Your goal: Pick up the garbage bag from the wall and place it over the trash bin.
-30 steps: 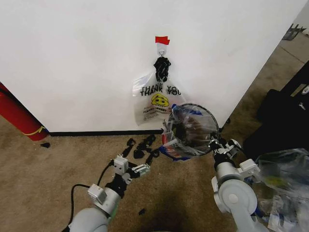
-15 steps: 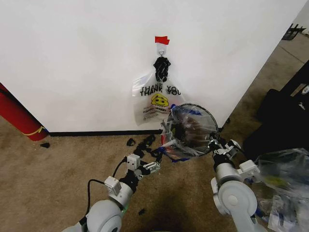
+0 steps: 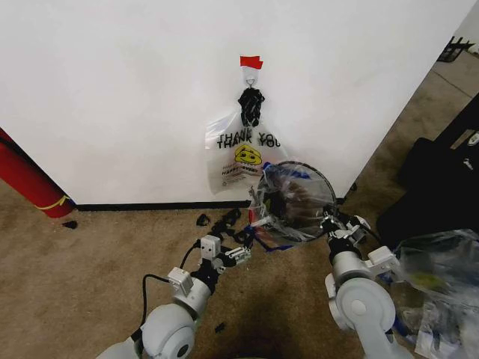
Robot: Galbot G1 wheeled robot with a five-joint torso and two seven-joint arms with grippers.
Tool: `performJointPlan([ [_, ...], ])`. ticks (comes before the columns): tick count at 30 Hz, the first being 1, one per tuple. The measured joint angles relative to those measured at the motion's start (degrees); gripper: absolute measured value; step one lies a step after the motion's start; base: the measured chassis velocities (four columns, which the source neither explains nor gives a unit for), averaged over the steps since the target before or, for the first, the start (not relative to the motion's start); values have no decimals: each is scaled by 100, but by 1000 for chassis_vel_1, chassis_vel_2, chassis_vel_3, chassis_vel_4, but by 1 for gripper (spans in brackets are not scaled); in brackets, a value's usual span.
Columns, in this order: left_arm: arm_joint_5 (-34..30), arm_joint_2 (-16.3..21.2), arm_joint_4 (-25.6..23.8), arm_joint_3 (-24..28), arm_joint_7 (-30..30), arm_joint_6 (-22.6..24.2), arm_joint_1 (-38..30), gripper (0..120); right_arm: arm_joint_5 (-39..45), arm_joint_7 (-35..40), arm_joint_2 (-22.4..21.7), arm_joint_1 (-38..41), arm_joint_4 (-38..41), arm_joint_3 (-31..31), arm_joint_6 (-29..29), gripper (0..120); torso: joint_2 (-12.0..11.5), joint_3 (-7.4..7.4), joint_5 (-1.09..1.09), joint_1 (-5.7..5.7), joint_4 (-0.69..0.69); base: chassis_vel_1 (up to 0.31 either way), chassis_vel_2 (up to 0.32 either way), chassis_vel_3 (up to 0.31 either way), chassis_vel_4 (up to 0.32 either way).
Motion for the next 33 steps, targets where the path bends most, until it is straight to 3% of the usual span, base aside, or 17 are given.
performJointPlan([
  [24, 179, -419, 828, 479, -164, 154, -470, 100, -11, -6, -36, 0, -9, -7, 0, 0, 0, 0, -1, 0, -1, 0, 0, 0, 0],
  [28, 129, -108, 606, 40, -180, 148, -147, 100, -15, 0, -62, 25, -163, 21, -4, 0, 0, 0, 2, 0, -1, 0, 0, 0, 0],
  [33, 160, 275, 393, -682, -41, -261, 540, 100, -39, 27, -7, 62, -259, -28, -65, 0, 0, 0, -1, 0, 1, 0, 0, 0, 0],
])
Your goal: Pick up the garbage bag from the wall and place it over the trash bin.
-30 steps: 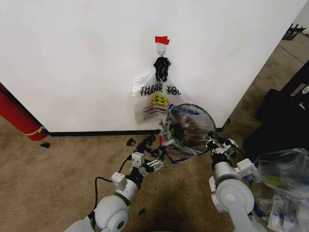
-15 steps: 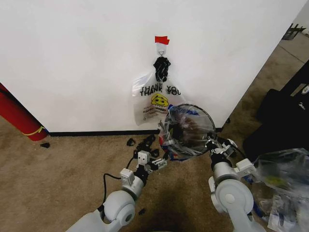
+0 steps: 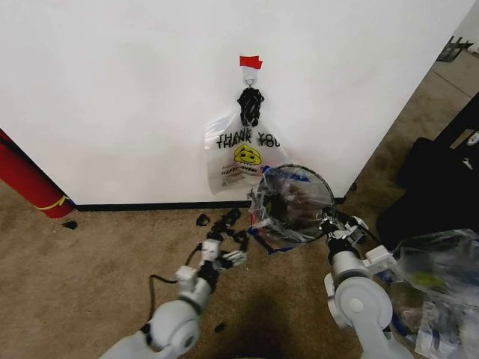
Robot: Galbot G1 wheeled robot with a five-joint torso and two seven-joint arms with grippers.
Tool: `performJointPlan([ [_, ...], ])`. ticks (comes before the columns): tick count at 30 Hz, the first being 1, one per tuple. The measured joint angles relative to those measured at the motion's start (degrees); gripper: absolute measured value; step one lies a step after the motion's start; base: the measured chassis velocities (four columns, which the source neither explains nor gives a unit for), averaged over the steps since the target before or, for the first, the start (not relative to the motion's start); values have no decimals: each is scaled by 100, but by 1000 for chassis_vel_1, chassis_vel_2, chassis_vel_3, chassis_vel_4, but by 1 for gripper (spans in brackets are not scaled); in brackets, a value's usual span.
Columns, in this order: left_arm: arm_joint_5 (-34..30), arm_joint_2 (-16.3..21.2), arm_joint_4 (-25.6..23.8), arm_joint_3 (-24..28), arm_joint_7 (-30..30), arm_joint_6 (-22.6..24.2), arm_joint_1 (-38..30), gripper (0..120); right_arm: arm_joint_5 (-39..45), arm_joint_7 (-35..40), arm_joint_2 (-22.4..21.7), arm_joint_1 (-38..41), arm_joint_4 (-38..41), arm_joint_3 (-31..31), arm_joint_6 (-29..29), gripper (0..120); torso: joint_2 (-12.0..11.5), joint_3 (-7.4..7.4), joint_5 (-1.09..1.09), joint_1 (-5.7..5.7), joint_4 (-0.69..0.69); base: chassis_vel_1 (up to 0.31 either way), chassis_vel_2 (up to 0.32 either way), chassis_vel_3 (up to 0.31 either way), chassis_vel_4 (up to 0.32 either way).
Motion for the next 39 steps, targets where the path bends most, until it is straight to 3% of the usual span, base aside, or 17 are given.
performJointPlan([
  [7, -112, 179, -674, -1349, 41, -397, 931, 100, -200, -16, 65, 146, -493, -296, -155, 0, 0, 0, 0, 0, -3, 0, 0, 0, 0],
  [10, -30, 54, -1011, -2030, 102, -442, 1305, 100, -384, -148, -59, 298, -822, -539, -221, 0, 0, 0, 0, 0, -1, 0, 0, 0, 0],
  [18, 398, -373, -1245, -2984, 151, -1021, 2096, 100, 117, -213, -178, 669, -1217, -761, -640, 0, 0, 0, 0, 0, -1, 0, 0, 0, 0],
  [24, 405, -580, -1305, -3532, 149, -1217, 2432, 100, 73, -202, -91, 999, -1681, -1040, -822, 0, 0, 0, 1, 0, -1, 0, 0, 0, 0],
  [33, 207, -848, -1559, -3842, 41, -910, 2324, 100, 44, -122, -16, 1311, -1958, -1297, -909, 3, 0, 0, 0, 0, -3, 0, 0, 0, 0],
  [39, 212, -951, -1582, -3824, 37, -846, 2322, 100, 44, -120, -16, 1297, -1926, -1315, -1006, 25, 0, 0, 1, 0, -2, 0, 0, 0, 0],
])
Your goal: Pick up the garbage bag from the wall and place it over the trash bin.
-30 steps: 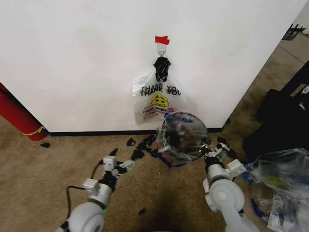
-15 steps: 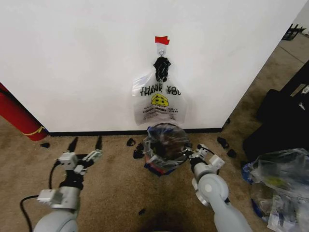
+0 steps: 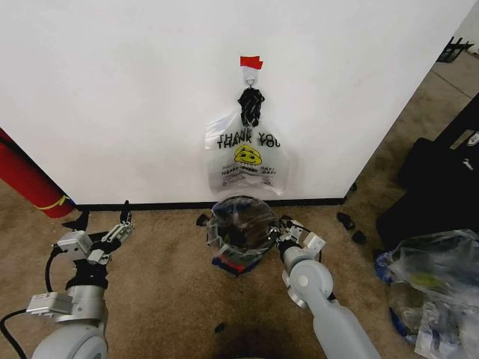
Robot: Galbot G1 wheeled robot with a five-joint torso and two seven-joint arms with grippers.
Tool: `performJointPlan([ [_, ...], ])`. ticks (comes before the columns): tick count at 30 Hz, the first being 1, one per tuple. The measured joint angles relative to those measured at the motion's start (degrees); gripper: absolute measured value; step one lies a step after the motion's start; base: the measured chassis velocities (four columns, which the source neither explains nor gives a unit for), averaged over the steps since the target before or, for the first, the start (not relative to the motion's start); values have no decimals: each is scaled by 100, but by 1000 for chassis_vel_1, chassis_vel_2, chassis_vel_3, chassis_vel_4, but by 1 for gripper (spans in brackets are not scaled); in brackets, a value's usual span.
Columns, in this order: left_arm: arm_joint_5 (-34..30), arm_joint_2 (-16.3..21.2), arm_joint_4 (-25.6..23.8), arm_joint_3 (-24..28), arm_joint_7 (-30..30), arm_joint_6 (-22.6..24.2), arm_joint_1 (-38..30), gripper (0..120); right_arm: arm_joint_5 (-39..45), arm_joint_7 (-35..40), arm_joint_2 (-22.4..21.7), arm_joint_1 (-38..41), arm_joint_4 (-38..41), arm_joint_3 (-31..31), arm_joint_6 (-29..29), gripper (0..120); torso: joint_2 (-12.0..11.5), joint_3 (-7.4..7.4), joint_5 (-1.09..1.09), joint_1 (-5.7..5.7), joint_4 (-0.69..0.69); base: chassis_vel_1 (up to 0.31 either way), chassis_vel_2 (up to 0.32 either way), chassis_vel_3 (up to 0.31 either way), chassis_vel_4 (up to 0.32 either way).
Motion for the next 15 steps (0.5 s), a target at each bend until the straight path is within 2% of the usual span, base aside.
performJointPlan([
  [1, 0, -4, 1, 18, 0, 2, 4, 100, -1, 7, -3, -10, 20, 2, -6, 30, 0, 0, 0, 0, 0, 0, 0, 0, 0],
  [2, 0, -4, 1, 18, 0, 2, 4, 100, -1, 7, -3, -10, 20, 2, -6, 30, 0, 0, 0, 0, 0, 0, 0, 0, 0],
  [6, 31, -52, -38, 154, -1, 54, -24, 100, -19, 1, -57, -122, 180, 38, -9, 49, 0, 0, 0, 0, 0, 0, 0, 0, 0],
  [8, 33, -55, -40, 162, -1, 55, -26, 100, -22, -2, -60, -128, 183, 39, -9, 51, 0, 0, 0, 0, 0, 0, 0, 0, 0],
  [9, 53, -80, -48, 219, 0, 61, -30, 100, -51, -46, -81, -181, 211, 58, -9, 58, 0, 0, 0, 0, 0, 0, 0, 0, 0],
  [12, 111, -117, -54, 281, -1, 62, -13, 100, -75, -140, -90, -252, 271, 89, -9, 69, 0, 0, 0, 0, 0, 0, 0, 0, 0],
  [13, 111, -117, -54, 281, -1, 62, -13, 100, -75, -140, -90, -252, 271, 89, -9, 69, 0, 0, 0, 0, 0, 0, 0, 0, 0],
  [15, 144, -158, -81, 314, 0, 60, 9, 100, -141, -216, -96, -304, 297, 93, -8, 79, 0, 0, 0, 0, 0, 0, 0, 0, 0],
])
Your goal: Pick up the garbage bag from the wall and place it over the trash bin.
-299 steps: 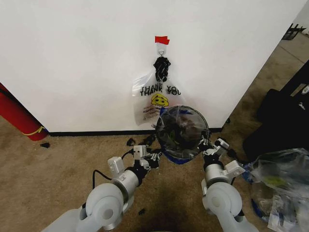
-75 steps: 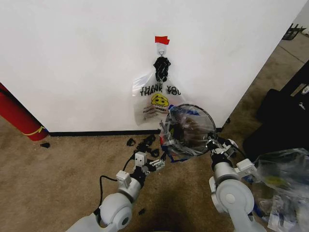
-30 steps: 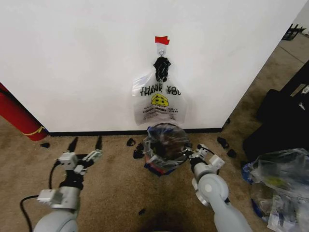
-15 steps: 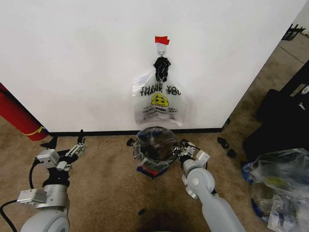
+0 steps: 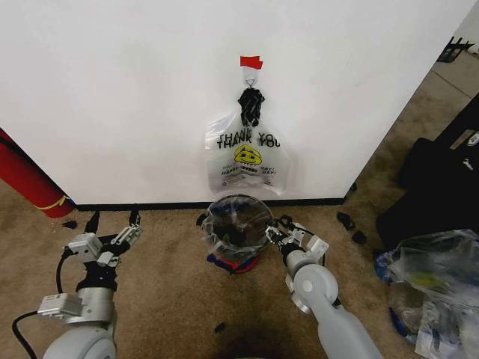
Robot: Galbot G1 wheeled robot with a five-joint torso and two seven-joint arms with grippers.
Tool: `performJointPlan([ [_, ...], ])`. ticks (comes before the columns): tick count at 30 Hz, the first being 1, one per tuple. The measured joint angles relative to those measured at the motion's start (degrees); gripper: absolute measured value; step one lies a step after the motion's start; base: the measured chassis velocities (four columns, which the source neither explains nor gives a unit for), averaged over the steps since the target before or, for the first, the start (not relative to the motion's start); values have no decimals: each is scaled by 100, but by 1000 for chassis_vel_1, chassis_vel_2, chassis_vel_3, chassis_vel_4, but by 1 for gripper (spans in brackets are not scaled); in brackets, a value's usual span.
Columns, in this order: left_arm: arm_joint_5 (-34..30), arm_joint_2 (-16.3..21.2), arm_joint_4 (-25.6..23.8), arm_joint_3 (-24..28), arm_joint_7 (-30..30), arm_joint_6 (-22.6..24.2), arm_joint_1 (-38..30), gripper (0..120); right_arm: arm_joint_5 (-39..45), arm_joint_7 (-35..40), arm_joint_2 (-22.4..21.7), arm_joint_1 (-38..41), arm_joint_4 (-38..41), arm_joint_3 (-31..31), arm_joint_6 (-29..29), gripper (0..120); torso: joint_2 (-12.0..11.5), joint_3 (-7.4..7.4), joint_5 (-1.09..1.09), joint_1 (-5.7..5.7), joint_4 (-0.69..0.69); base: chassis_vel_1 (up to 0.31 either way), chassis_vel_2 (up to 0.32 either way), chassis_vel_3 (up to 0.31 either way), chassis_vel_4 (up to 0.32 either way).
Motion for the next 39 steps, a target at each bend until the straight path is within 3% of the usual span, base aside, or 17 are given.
performJointPlan([
  [6, 185, -67, -87, 39, 1, -43, 55, 100, -530, -406, 16, -139, 118, -2, 213, 98, 0, 0, 0, 0, 0, 0, 0, 0, 0],
  [9, 301, -59, -135, 19, 1, -89, 83, 100, -1432, -992, 47, -395, 410, 13, 817, 100, 0, 0, 1, 0, 1, 0, 0, 0, 0],
  [13, 551, -117, -136, 79, -8, -145, 83, 100, -2197, -1231, 52, -725, 757, 140, 1214, 100, 0, 0, -1, 0, 1, 0, 0, 0, 0],
  [15, 1165, -305, -116, 248, -131, -150, 37, 100, -2993, -1171, 49, -1290, 1255, 390, 1495, 100, 0, 0, 0, 0, 0, 0, 0, 0, 0],
  [18, 1616, -484, -140, 411, -181, -177, -2, 100, -3523, -1154, 48, -1717, 1611, 646, 1875, 100, 0, 0, 0, 0, 0, 0, 0, 0, 0],
  [20, 1866, -618, -270, 563, -143, -207, 8, 100, -4014, -1250, 49, -2234, 1986, 1060, 2438, 100, 0, 0, 1, 0, 0, 0, 0, 0, 0],
  [28, 2200, -678, -348, 616, 112, -556, 163, 100, -4664, -1799, 203, -3659, 2869, 1888, 3544, 100, 0, -1, 0, 0, 0, 0, 0, 0, 0],
  [39, 2303, -763, -481, 623, 327, -843, 472, 100, -4592, -1952, 348, -4210, 3369, 2201, 3820, 100, 0, 0, 0, 0, 1, 0, 0, 0, 0],
])
